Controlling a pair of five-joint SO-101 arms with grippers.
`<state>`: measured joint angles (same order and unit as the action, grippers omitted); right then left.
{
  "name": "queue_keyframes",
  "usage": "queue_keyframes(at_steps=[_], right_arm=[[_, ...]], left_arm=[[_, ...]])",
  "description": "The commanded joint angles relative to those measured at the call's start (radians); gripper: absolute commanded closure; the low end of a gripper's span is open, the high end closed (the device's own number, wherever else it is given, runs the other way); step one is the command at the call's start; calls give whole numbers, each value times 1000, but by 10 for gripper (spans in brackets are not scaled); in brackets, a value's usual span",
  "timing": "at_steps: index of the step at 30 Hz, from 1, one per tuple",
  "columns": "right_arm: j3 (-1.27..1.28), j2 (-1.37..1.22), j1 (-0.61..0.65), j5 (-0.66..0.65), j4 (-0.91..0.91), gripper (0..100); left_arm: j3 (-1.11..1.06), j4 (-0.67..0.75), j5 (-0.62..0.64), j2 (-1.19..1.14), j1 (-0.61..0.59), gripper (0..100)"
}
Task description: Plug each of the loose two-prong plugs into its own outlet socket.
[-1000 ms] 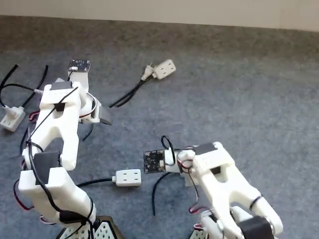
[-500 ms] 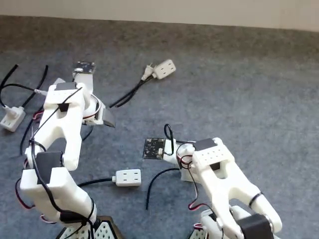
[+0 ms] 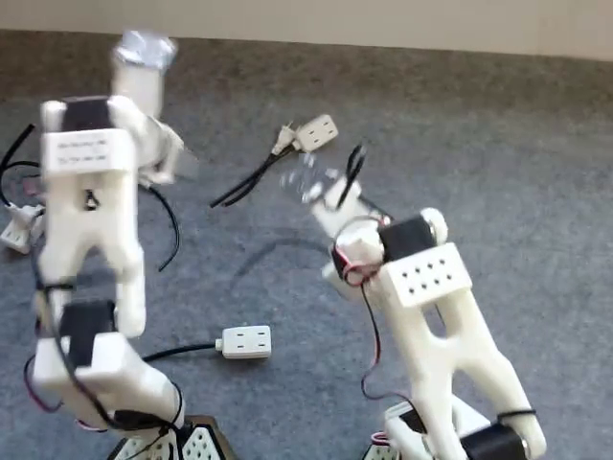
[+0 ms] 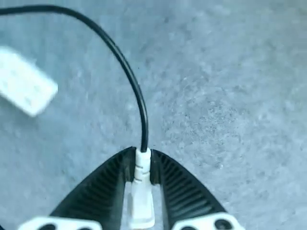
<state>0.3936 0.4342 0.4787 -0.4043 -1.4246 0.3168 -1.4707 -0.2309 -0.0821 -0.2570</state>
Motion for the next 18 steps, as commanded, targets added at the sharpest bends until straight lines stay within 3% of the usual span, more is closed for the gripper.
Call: queue_keyframes(at_steps=[1,7,10,18], right_arm=[[-153,-102,18,242,-7,991],[-329,-257,104,562,54,991],[-352,-288,173,666,90,991],[-328,-286,170,631,180,991]], left_arm=[[62,-18,-9,153,-76,644],[-163,-12,-12,377,-136,598],[-328,74,-52,526,-139,601],[-1113,486,-117,1099,-84,596]])
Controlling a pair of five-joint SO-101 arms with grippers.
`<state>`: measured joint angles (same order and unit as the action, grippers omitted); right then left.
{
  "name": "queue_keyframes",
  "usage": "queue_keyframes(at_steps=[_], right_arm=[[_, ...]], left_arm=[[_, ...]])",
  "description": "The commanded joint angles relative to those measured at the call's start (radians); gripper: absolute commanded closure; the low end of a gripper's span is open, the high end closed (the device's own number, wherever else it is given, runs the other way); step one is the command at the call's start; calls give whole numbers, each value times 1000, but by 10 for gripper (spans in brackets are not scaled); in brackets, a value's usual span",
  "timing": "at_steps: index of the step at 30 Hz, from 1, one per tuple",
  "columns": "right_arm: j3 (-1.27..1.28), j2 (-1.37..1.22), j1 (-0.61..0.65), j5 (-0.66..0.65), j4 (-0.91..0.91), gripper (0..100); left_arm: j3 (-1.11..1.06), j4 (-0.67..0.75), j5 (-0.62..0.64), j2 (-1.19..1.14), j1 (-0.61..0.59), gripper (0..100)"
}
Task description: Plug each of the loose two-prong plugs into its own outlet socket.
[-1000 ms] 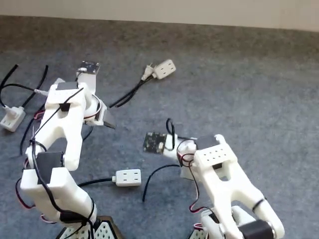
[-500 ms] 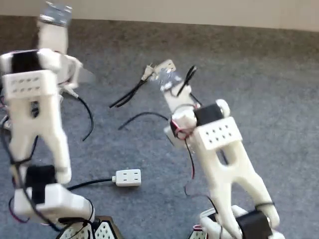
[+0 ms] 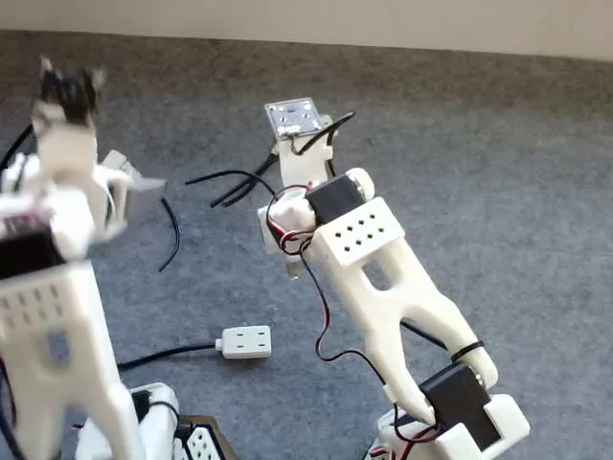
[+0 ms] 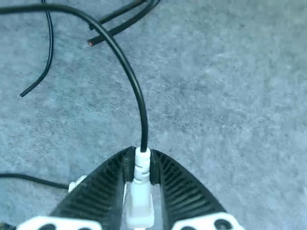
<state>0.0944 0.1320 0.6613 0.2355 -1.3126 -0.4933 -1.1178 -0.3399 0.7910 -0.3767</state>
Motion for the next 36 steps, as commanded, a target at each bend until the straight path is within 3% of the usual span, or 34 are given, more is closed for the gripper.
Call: queue_keyframes(at_steps=[1,5,12,18,22,28,36], right_arm=[[-7,16,-24,-9,108,991],[163,18,-53,23,315,991],[417,105,-48,25,541,991],[545,409,-7,25,518,991],[661,555,96,25,539,991],[677,529,102,25,602,991],[633,490,128,34,604,991]], left_arm=[[-398,158,-8,306,54,596],[-656,180,-2,584,128,595],[-831,176,63,875,183,553],[-854,163,127,909,266,523],[-825,141,158,909,312,522],[-822,81,158,911,426,522],[-828,84,163,901,469,525]])
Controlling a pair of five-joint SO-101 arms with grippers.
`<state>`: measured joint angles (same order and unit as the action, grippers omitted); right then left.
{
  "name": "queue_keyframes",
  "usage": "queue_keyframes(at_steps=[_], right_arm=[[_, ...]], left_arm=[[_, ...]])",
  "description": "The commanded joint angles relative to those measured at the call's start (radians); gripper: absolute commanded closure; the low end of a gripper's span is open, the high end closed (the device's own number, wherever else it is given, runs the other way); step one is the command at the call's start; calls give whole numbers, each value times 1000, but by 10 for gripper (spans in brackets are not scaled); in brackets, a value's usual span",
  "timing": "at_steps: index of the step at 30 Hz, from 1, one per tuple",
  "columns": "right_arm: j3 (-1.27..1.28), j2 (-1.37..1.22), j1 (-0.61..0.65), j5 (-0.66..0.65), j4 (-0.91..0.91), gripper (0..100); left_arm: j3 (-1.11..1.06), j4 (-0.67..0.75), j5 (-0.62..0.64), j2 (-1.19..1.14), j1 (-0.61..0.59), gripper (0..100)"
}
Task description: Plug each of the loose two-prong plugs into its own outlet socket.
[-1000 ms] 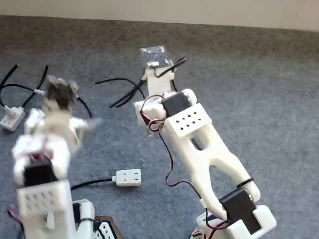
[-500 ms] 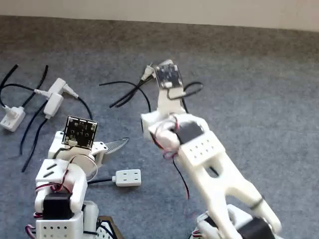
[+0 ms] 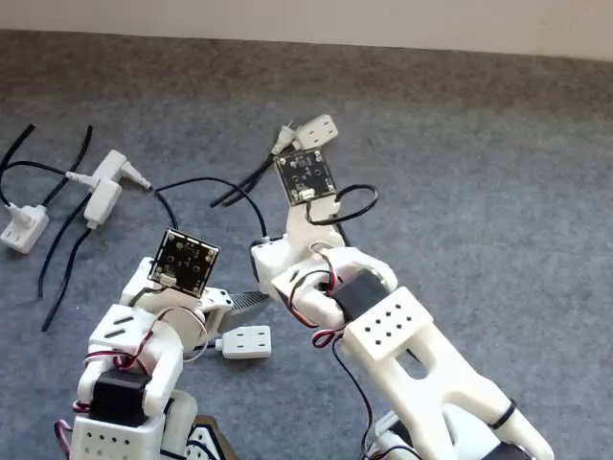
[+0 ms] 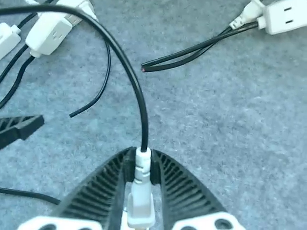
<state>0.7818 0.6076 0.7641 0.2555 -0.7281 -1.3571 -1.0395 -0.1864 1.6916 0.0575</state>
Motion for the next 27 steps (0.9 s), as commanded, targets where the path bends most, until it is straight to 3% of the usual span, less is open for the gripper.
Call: queue_keyframes(at_steps=[1,7,17,27], right_arm=[[-54,16,36,20,18,991],[-159,15,94,21,-117,991],[-390,12,-5,-31,-447,991],[-417,4,-41,-57,-496,991]], left_arm=[[31,6,9,-1,42,525],[-65,127,3,-2,16,525],[-102,143,-18,-2,-51,526],[-102,141,-17,-2,-76,526]])
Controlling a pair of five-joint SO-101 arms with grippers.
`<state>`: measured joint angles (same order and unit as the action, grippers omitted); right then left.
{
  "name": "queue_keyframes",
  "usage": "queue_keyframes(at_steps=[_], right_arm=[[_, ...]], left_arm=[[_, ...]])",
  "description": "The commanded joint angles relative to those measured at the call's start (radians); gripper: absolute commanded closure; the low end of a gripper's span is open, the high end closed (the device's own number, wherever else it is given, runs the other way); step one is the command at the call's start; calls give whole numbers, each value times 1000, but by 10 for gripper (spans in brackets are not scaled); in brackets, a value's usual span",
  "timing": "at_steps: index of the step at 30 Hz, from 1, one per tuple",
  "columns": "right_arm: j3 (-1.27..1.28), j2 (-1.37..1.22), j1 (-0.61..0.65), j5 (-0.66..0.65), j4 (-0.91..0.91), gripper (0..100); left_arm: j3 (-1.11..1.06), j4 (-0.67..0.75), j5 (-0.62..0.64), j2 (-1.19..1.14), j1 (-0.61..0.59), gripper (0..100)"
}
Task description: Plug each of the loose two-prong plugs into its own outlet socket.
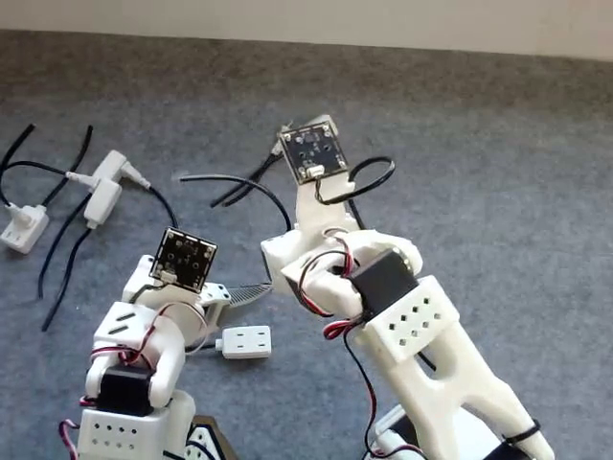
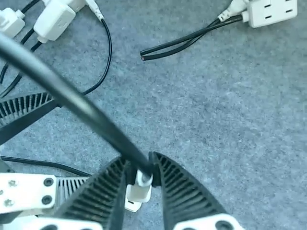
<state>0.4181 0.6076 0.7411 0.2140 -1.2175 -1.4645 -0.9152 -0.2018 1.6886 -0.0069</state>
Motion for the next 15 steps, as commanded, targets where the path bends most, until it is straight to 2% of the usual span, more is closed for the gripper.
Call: queue_keyframes(at_steps=[1,4,9,15], right_arm=[[-53,2,-21,-17,-1,991],[-33,4,-44,-12,47,991],[82,10,-39,-9,176,991],[140,15,44,-9,182,991]], left_arm=[[5,12,-2,1,-12,526],[12,-6,-2,7,8,526],[105,-123,9,13,120,526],[105,-80,32,2,133,526]])
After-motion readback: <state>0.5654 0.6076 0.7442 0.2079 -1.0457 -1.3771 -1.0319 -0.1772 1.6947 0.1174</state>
